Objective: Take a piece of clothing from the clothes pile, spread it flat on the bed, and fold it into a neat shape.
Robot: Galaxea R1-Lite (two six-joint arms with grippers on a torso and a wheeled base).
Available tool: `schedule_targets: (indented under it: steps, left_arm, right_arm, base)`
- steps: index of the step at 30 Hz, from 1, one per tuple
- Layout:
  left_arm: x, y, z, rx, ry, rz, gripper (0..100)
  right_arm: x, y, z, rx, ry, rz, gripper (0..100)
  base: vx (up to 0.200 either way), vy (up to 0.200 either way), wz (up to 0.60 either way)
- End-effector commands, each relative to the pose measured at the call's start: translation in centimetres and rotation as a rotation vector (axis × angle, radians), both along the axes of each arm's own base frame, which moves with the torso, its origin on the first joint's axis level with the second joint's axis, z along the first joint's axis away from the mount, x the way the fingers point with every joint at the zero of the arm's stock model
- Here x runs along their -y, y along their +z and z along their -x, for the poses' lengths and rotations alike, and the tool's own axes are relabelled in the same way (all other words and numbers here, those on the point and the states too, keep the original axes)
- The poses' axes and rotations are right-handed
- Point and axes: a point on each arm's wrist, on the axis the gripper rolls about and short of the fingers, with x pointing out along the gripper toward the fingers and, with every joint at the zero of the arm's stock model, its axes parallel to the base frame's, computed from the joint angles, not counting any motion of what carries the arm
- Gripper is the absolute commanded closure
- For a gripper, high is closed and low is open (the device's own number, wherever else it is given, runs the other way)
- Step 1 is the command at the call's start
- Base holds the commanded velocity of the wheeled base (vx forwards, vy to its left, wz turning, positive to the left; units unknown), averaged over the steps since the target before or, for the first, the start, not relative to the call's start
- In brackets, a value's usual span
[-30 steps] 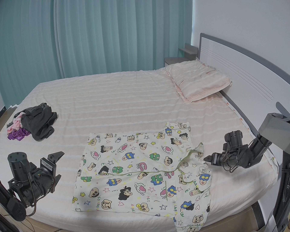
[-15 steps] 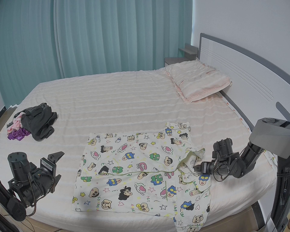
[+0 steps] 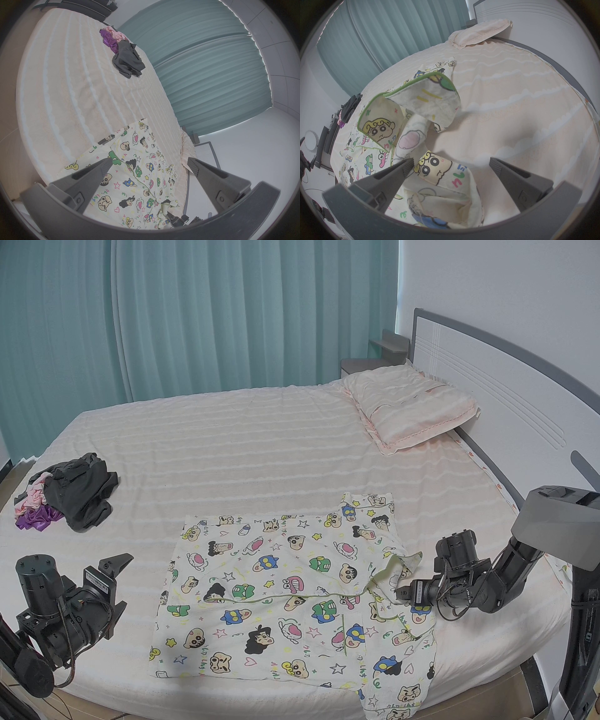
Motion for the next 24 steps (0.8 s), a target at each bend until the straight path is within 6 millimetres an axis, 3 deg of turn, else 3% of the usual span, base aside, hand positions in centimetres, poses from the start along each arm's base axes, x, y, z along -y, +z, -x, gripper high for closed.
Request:
schedule_targets:
  steps: [1,20,21,24]
  left_arm:
    - [0.0,-0.3,0.3,-0.018,0.001,-0.002,0]
    - [0.0,-0.3,0.3,-0.018,0.001,-0.002,0]
    - [0.0,-0.3,0.3,-0.018,0.003,-0.002,0]
    - [0.0,-0.3,0.3,-0.018,0.001,-0.002,0]
  right_arm:
    - [-0.2,0.1,0.1,0.000,0.007,-0.005,100]
    - [0.1,1.2,-0.1,0.006,0.001,-0.088,100]
    - [1.2,2.2,-0.5,0.038,-0.031,-0.097,100]
    - [2.0,2.8,-0.9,0.054,-0.055,-0.102,100]
  base:
    - [0.000,0.000,0.00]
    - [0.000,0.000,0.00]
    - [0.000,0.000,0.00]
    - [0.000,0.000,0.00]
